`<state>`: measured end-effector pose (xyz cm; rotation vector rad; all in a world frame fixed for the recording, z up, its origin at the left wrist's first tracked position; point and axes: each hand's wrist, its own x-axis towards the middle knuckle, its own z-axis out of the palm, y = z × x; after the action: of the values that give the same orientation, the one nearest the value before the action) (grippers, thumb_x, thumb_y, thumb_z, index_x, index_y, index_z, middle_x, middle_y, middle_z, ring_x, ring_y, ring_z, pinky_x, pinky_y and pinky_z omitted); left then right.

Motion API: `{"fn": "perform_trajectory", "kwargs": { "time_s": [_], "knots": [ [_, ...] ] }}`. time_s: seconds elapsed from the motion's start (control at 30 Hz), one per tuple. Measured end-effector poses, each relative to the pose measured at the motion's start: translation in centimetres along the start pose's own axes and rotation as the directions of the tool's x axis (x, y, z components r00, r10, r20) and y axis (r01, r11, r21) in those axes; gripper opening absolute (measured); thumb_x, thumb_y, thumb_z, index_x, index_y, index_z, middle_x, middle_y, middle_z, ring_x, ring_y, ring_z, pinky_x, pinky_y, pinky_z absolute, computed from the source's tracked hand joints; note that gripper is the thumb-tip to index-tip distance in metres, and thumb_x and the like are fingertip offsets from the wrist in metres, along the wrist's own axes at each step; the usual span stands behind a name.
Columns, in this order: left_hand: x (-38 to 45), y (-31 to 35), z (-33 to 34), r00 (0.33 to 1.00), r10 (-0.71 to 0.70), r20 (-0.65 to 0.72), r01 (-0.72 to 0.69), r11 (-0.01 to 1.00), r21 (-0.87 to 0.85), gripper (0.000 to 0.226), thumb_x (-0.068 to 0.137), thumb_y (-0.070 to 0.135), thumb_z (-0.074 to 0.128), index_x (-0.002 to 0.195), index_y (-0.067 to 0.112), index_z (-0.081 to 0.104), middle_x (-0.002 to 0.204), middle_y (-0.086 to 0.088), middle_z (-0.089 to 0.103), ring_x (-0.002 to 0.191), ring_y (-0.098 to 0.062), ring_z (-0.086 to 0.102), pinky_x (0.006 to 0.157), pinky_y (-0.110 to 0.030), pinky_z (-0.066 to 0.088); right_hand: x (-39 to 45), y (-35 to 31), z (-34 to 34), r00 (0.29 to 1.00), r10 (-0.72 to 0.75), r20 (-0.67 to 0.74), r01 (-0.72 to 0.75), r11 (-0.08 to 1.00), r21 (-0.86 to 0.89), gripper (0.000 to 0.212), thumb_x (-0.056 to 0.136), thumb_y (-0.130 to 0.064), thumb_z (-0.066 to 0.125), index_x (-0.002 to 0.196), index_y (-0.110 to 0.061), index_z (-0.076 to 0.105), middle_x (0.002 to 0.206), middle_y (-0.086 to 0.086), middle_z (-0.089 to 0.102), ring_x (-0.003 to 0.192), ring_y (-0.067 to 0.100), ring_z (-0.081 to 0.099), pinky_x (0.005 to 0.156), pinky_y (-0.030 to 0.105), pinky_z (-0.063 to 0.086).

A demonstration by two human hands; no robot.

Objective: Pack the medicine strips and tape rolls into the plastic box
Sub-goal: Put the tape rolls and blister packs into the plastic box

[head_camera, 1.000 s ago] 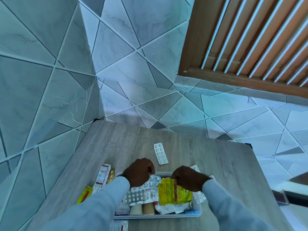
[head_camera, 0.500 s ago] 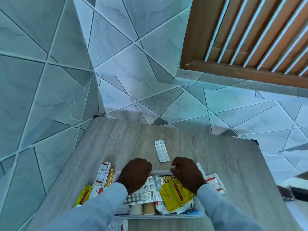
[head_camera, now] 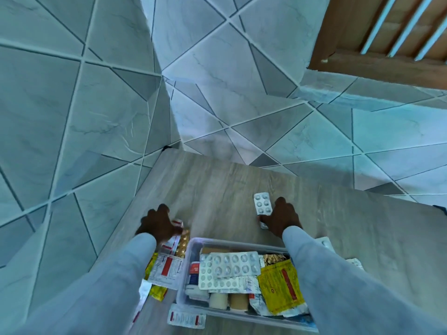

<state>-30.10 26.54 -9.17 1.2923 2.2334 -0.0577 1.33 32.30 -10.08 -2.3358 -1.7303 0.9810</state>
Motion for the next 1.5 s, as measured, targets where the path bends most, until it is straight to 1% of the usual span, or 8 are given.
{"fn": "perform_trajectory", "kwargs": {
  "time_s": [0.13, 0.37, 0.47, 0.7, 0.87, 1.07, 1.27, 1.5],
  "knots": [
    [-0.2, -1.2, 1.9, 1.000, 0.002, 0.008, -0.002, 0.999, 0.046, 0.068, 0.067, 0.042, 0.079, 0.121, 0.019, 0.044, 0.125, -0.016, 0.052, 0.116, -0.040, 0.050, 0.096, -0.049, 0.046, 0.6, -1.1, 1.1, 0.999, 0.037, 0.029, -0.037, 0.999, -0.029, 0.065, 0.075, -0.031, 0.075, 0.125, -0.012, 0.038, 0.129, 0.019, 0.049, 0.119, 0.039, 0.050, 0.095, 0.043, 0.045],
    [-0.3, -1.0, 1.3, 0.992, 0.057, -0.109, -0.087, 0.953, -0.289, 0.017, 0.077, 0.013, 0.067, 0.089, 0.019, 0.056, 0.107, -0.015, 0.066, 0.100, -0.035, 0.061, 0.085, -0.039, 0.051, 0.3, -1.5, 1.3, 0.999, 0.017, 0.033, -0.018, 1.000, 0.010, 0.041, 0.078, -0.028, 0.071, 0.111, -0.008, 0.055, 0.120, 0.019, 0.059, 0.108, 0.036, 0.057, 0.085, 0.038, 0.048],
    [-0.7, -1.0, -0.2, 0.979, 0.063, -0.195, -0.136, 0.912, -0.387, 0.019, 0.081, 0.003, 0.062, 0.097, 0.013, 0.062, 0.105, -0.015, 0.068, 0.099, -0.033, 0.063, 0.081, -0.031, 0.047, -0.9, -1.6, 0.7, 0.998, -0.053, -0.038, 0.059, 0.986, 0.158, 0.015, 0.087, -0.018, 0.059, 0.100, -0.009, 0.061, 0.109, 0.017, 0.064, 0.087, 0.030, 0.057, 0.073, 0.032, 0.045],
    [-2.7, -1.1, -5.9, 0.921, 0.115, -0.372, -0.303, 0.813, -0.497, 0.022, 0.081, 0.001, 0.061, 0.094, 0.017, 0.068, 0.099, -0.008, 0.069, 0.091, -0.029, 0.064, 0.081, -0.036, 0.053, -6.6, -2.6, -1.8, 0.972, -0.180, -0.154, 0.226, 0.898, 0.378, 0.027, 0.080, -0.014, 0.070, 0.105, -0.018, 0.063, 0.101, 0.008, 0.069, 0.085, 0.026, 0.065, 0.063, 0.026, 0.047],
    [-7.2, 0.0, -6.1, 0.964, 0.249, -0.098, -0.234, 0.608, -0.759, 0.022, 0.081, -0.013, 0.059, 0.079, 0.008, 0.065, 0.084, -0.025, 0.066, 0.067, -0.029, 0.063, 0.065, -0.037, 0.055, -13.1, -2.0, 0.9, 0.962, -0.259, -0.090, 0.271, 0.852, 0.448, 0.024, 0.072, -0.009, 0.078, 0.082, -0.021, 0.060, 0.075, 0.008, 0.065, 0.056, 0.018, 0.060, 0.050, 0.031, 0.053],
    [-10.3, -0.7, -0.9, 0.918, 0.389, 0.079, -0.254, 0.729, -0.635, 0.017, 0.081, -0.006, 0.064, 0.091, 0.005, 0.070, 0.094, -0.022, 0.070, 0.079, -0.031, 0.071, 0.061, -0.035, 0.061, -18.1, -1.0, 5.2, 0.973, -0.193, -0.128, 0.230, 0.858, 0.459, 0.026, 0.065, -0.017, 0.080, 0.066, -0.021, 0.055, 0.062, -0.004, 0.053, 0.057, 0.011, 0.048, 0.055, 0.036, 0.050],
    [-11.5, -0.9, 1.2, 0.872, 0.473, -0.129, -0.489, 0.818, -0.302, 0.028, 0.082, 0.018, 0.068, 0.110, 0.022, 0.065, 0.113, -0.003, 0.062, 0.108, -0.019, 0.058, 0.095, -0.028, 0.042, -19.7, -1.2, 5.7, 0.960, -0.280, 0.011, 0.272, 0.941, 0.202, 0.012, 0.080, -0.032, 0.070, 0.089, -0.029, 0.061, 0.074, -0.005, 0.061, 0.064, 0.007, 0.056, 0.058, 0.017, 0.043],
    [-13.0, -1.5, 2.0, 0.819, 0.567, -0.092, -0.574, 0.801, -0.172, 0.034, 0.086, 0.008, 0.053, 0.116, 0.023, 0.060, 0.118, 0.001, 0.057, 0.114, -0.018, 0.052, 0.095, -0.023, 0.037, -19.8, -1.5, 5.1, 0.873, -0.486, 0.035, 0.470, 0.821, -0.322, 0.050, 0.090, -0.045, 0.050, 0.136, -0.029, 0.042, 0.145, 0.004, 0.036, 0.137, 0.026, 0.030, 0.112, 0.037, 0.029]
  ]
}}
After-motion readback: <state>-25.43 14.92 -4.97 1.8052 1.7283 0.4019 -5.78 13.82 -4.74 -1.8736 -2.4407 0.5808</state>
